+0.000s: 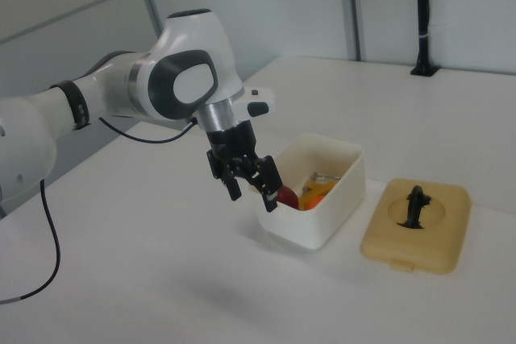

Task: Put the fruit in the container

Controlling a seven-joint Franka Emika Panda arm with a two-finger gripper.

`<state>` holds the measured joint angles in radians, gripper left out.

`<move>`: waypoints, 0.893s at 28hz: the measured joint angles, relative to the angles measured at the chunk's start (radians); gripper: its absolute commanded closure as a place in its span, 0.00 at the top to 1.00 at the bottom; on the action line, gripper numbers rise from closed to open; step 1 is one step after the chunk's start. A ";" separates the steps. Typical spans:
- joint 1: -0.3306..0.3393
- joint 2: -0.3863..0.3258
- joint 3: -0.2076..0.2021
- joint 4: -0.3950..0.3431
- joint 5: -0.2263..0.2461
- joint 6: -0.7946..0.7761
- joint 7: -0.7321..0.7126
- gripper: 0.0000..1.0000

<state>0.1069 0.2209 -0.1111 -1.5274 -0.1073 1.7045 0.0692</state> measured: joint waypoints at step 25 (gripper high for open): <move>-0.035 -0.021 -0.010 -0.003 0.000 -0.019 -0.058 1.00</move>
